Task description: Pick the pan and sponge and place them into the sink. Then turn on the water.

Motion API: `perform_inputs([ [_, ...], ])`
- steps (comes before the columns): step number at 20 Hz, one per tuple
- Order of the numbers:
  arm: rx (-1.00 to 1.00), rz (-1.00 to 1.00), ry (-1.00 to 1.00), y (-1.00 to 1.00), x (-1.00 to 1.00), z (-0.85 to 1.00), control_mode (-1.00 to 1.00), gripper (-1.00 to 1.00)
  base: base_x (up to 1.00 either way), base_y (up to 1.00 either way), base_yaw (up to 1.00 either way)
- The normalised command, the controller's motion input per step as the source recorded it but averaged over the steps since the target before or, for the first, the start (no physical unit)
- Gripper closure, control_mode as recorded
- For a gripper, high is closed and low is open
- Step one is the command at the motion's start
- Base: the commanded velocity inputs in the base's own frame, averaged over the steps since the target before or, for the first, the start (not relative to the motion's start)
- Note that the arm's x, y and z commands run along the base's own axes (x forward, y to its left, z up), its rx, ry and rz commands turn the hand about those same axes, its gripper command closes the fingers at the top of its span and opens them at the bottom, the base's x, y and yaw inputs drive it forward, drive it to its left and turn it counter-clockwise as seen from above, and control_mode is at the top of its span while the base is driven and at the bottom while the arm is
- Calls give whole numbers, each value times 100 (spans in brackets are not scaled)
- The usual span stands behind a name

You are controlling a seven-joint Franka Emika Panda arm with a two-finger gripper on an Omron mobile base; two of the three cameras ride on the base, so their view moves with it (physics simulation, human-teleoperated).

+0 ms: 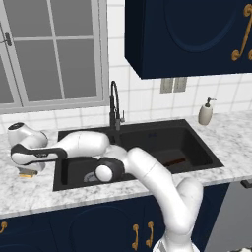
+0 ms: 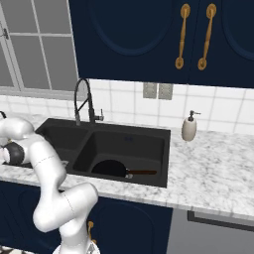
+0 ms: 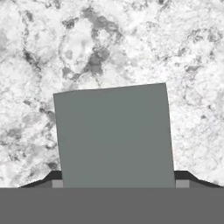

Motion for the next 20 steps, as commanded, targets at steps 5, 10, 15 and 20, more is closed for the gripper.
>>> perform_inputs([
  [5,2,0,-1,-81,-70,-54,-100,100,0,0,0],
  [10,4,0,-3,-100,-95,-13,-100,100,0,0,0],
  [15,13,0,-2,-100,-99,-2,-100,100,0,0,0],
  [20,31,0,-1,-100,-71,41,-100,100,0,0,0],
])
